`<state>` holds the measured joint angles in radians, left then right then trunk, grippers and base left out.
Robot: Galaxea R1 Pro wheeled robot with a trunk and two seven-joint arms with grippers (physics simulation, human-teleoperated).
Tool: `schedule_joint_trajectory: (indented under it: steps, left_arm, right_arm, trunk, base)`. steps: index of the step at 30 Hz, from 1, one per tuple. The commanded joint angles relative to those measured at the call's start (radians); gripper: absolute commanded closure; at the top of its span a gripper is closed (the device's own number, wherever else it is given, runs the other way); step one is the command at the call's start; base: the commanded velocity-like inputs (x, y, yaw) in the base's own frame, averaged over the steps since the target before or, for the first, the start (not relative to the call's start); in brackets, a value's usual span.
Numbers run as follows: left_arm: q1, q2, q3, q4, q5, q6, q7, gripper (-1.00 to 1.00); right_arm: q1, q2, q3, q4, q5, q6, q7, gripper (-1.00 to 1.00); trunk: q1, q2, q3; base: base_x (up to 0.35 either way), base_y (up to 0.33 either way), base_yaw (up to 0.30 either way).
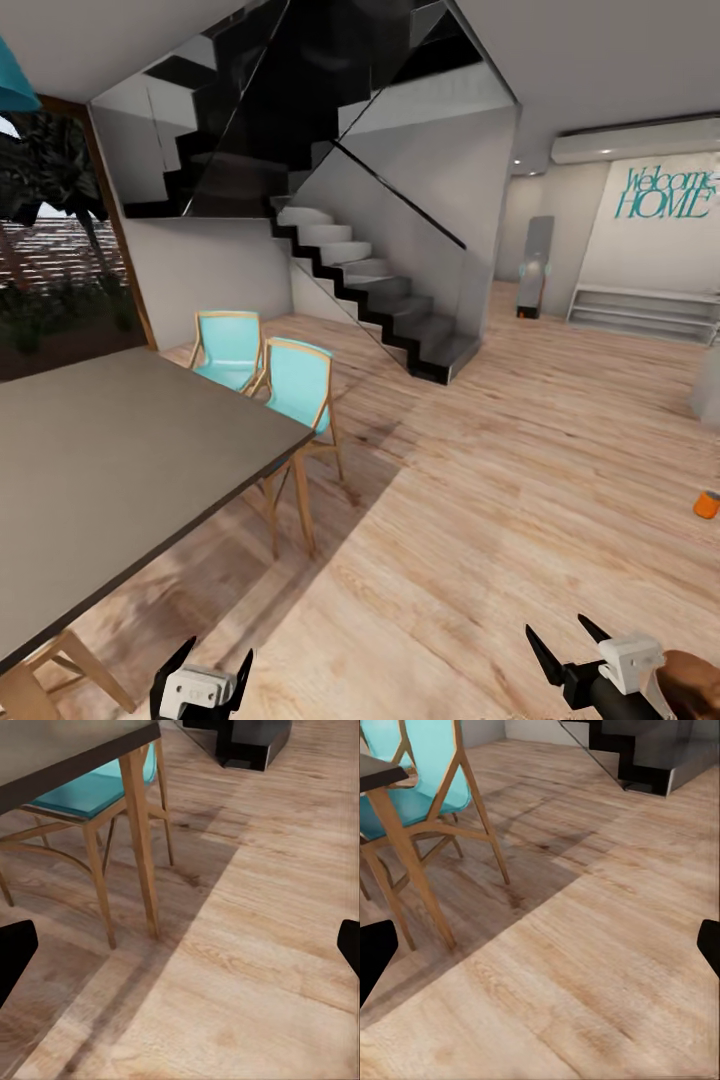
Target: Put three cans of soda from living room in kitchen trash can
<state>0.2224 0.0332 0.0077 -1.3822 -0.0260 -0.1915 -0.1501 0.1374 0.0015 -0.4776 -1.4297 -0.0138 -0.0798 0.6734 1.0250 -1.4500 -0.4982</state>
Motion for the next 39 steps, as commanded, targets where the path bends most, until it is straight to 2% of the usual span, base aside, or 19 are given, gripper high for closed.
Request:
schedule_joint_trajectory:
  steps: [1, 12, 20, 26, 33, 39]
  left_arm:
    - [0.000, 0.000, 0.000, 0.000, 0.000, -0.001, 0.000, -1.00]
    - [0.000, -0.001, 0.000, 0.025, 0.006, -0.006, 0.001, -1.00]
    - [0.000, -0.001, 0.000, 0.026, 0.007, -0.006, 0.001, -1.00]
    - [0.000, 0.000, -0.001, 0.026, 0.000, -0.006, -0.001, -1.00]
    - [0.000, 0.001, -0.003, 0.026, -0.003, -0.008, -0.002, -1.00]
    - [0.000, 0.001, -0.001, 0.026, 0.000, -0.008, -0.001, -1.00]
  right_arm:
    - [0.000, 0.000, 0.000, 0.000, 0.000, 0.000, 0.000, -1.00]
    - [0.000, 0.001, -0.001, 0.000, -0.001, -0.001, 0.001, -1.00]
    - [0.000, 0.002, -0.001, 0.000, -0.002, 0.000, 0.002, -1.00]
    - [0.000, 0.000, -0.002, 0.000, -0.049, 0.001, 0.000, -1.00]
    - [0.000, 0.000, -0.004, 0.000, -0.061, 0.000, 0.001, -1.00]
    - [0.000, 0.001, -0.002, -0.001, -0.060, -0.001, 0.001, -1.00]
  trunk:
    - [0.000, 0.000, -0.001]
    - [0.000, 0.000, -0.006]
    - [0.000, 0.000, -0.013]
    - [0.000, 0.000, -0.017]
    - [0.000, 0.000, -0.019]
    - [0.000, 0.000, -0.019]
  base:
    - [0.051, -0.080, -0.179]
    - [0.010, -0.016, -0.059]
    - [0.000, 0.001, -0.166]
    - [0.068, 0.104, -0.217]
    - [0.164, -0.098, -0.212]
    - [0.098, -0.233, -0.022]
